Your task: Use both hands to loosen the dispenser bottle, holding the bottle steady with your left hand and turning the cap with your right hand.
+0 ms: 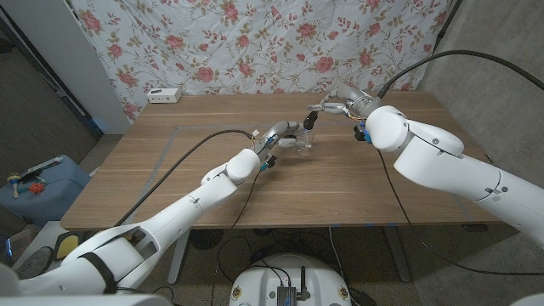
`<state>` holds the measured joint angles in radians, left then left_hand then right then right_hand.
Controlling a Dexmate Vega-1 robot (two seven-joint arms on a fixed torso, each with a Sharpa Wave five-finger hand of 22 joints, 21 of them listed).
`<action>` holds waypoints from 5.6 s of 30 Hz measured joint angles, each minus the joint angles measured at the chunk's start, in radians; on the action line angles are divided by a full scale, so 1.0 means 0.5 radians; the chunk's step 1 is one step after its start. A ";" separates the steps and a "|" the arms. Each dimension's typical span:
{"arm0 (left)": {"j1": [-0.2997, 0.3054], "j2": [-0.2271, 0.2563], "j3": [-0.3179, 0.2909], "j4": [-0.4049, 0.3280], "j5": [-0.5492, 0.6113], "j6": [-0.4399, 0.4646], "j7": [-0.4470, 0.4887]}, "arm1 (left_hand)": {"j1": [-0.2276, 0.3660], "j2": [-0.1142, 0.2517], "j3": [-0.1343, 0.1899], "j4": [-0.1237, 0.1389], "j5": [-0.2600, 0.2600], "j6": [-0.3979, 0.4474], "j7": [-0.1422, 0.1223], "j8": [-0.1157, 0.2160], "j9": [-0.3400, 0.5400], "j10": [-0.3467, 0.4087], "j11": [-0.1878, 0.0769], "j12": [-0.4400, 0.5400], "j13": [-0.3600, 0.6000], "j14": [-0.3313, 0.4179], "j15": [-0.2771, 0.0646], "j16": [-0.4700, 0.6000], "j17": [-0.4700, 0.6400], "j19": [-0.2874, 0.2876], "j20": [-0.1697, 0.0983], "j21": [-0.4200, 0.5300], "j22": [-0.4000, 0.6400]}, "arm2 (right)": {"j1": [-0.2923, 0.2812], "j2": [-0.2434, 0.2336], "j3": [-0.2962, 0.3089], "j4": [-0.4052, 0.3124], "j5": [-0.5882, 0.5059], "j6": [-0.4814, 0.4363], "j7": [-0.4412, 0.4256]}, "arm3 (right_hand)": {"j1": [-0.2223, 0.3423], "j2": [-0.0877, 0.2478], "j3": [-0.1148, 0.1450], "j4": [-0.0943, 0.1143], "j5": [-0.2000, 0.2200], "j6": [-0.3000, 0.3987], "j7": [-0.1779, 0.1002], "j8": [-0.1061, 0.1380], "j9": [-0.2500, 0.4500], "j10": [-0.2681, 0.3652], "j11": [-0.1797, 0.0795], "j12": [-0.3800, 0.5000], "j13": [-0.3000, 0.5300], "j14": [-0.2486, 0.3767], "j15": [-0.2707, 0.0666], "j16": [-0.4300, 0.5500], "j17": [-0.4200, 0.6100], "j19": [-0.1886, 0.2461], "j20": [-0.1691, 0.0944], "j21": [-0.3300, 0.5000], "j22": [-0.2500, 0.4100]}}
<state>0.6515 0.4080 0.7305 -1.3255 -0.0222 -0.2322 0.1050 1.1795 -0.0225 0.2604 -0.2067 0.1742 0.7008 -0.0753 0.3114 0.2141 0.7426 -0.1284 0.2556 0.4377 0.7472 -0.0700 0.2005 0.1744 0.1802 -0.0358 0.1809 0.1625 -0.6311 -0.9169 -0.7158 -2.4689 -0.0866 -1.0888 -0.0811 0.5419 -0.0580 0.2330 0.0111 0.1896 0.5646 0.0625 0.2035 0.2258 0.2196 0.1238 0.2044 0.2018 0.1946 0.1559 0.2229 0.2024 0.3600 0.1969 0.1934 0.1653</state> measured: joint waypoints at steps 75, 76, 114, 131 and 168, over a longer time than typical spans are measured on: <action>-0.013 -0.049 0.024 0.029 0.054 0.023 0.094 | 0.000 0.000 0.012 -0.012 0.008 0.000 0.000 0.001 0.000 0.008 0.006 -0.016 0.001 0.006 -0.007 -0.008 0.010 0.000 0.000 0.000 0.000 | 0.060 0.673 -0.470 0.356 -2.108 -0.614 1.209 | -0.325 -0.023 -0.066 -0.011 0.031 0.675 0.072 0.511 0.266 0.233 0.117 0.000 0.001 0.215 0.106 0.015 0.010 0.189 0.032 0.000 0.000; -0.013 -0.048 0.025 0.028 0.054 0.023 0.094 | 0.000 0.000 0.015 -0.015 0.008 0.000 0.000 0.001 0.000 0.008 0.006 -0.016 0.001 0.006 -0.007 -0.008 0.010 0.000 0.000 0.000 0.000 | 0.059 0.675 -0.470 0.358 -2.134 -0.614 1.232 | -0.330 -0.023 -0.066 -0.011 0.031 0.675 0.072 0.511 0.268 0.233 0.117 0.000 0.001 0.215 0.106 0.015 0.010 0.189 0.032 0.000 0.000; -0.007 -0.045 0.023 0.023 0.053 0.016 0.082 | 0.000 0.000 0.014 -0.014 0.004 0.011 0.011 0.001 0.000 0.020 0.006 -0.025 0.001 0.006 -0.007 -0.008 0.010 0.000 0.000 0.000 0.000 | -0.258 1.126 -0.077 0.645 -2.770 -0.151 1.643 | -0.408 0.041 -0.049 0.005 0.005 0.743 0.065 0.609 0.299 0.269 0.131 0.000 0.001 0.237 0.098 0.006 0.015 0.210 0.033 0.000 0.000; -0.027 -0.062 0.030 0.056 0.039 0.017 0.067 | 0.000 0.000 0.014 -0.014 0.004 0.014 0.014 -0.008 0.000 0.021 0.006 -0.027 0.001 0.006 -0.007 -0.008 0.010 0.000 0.000 0.000 0.000 | -0.330 1.211 0.042 0.675 -2.696 0.015 1.559 | -0.308 0.069 0.020 -0.075 0.006 0.528 0.068 0.509 0.244 0.243 0.122 -0.017 0.001 0.243 0.092 -0.025 -0.005 0.210 0.033 -0.010 0.000; -0.059 -0.089 0.036 0.138 0.013 -0.025 0.056 | -0.007 -0.007 0.013 -0.013 0.004 0.014 0.014 -0.006 0.000 0.026 0.010 -0.044 0.001 0.010 -0.004 -0.008 -0.001 0.000 0.000 0.000 0.000 | -0.232 1.115 -0.001 0.668 -2.487 0.006 1.554 | -0.033 0.141 0.166 -0.283 0.023 0.413 0.018 0.436 0.177 0.188 0.088 -0.024 0.001 0.225 0.073 -0.032 -0.014 0.195 0.033 -0.010 0.000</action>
<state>0.6220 0.3636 0.7484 -1.2567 -0.0157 -0.2447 0.1331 1.1759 -0.0261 0.2671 -0.2134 0.1762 0.7080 -0.0683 0.3086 0.2141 0.7557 -0.1234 0.2334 0.4384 0.7523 -0.0719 0.1965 0.1740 0.1801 -0.0359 0.1809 0.1625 -0.7470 -0.3595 -0.7163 -2.1349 -1.3304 -1.0856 0.6960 0.5253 0.0124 0.3162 -0.1303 0.2012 0.7711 0.0714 0.4214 0.3142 0.3138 0.1677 0.1924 0.2023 0.3068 0.1926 0.2070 0.1952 0.4574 0.2132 0.1882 0.1651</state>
